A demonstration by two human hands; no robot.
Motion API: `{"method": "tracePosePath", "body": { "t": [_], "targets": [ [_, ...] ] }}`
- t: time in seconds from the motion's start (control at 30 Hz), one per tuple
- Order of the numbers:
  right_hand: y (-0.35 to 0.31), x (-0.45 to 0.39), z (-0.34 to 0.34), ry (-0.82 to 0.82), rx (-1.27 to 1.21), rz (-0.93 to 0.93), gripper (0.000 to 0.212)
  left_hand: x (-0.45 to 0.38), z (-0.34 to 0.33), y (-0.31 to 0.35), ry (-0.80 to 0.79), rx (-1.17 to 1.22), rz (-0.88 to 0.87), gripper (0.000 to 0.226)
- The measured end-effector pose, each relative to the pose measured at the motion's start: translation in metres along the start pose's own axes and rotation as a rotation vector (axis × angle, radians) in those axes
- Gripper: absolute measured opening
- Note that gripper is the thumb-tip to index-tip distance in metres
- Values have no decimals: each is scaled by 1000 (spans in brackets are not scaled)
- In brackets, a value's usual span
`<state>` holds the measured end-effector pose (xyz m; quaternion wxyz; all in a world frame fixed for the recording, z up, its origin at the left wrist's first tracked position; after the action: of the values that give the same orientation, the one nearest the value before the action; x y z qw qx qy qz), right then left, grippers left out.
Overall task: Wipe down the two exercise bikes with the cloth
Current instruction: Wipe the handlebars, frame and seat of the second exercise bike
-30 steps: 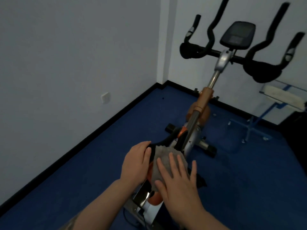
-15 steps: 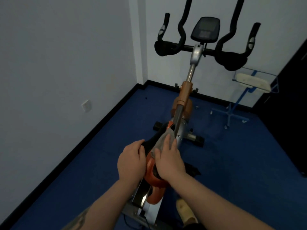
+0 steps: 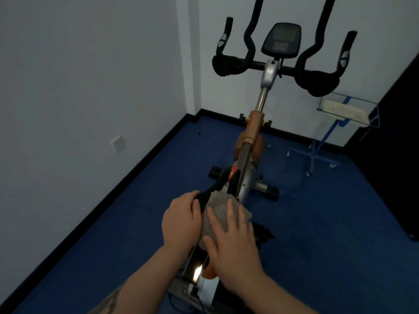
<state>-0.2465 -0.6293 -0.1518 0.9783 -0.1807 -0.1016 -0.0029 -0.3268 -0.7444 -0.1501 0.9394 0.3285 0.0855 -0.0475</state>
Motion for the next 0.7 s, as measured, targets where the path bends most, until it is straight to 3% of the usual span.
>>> {"method": "tracePosePath", "body": {
  "t": [0.1, 0.23, 0.37, 0.5, 0.6, 0.7],
  "targets": [
    [16, -16, 5, 115, -264, -49, 60, 0, 0, 1, -6, -16, -6, 33],
    [17, 2, 0, 176, -515, -229, 62, 0, 1, 2, 12, -4, -5, 32],
    [22, -5, -1, 127, -504, -236, 67, 1, 0, 1, 18, -4, -2, 32],
    [41, -45, 7, 51, -492, -362, 67, 0, 2, 2, 15, 12, 13, 32],
    [31, -24, 10, 7, -320, -272, 70, -1, 2, 3, -16, 10, 48, 33],
    [40, -33, 7, -67, -301, -269, 77, -16, 1, 3, -111, -87, 119, 28]
  ]
}}
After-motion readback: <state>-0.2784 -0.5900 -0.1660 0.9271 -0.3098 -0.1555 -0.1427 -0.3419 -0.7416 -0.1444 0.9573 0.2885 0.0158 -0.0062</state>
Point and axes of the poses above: each hand's wrist, its own x-axis away from the middle knuckle, its own z-axis out of the back of the hand, y = z × x, the point moved 7 cm from there along -x, towards the middle knuckle
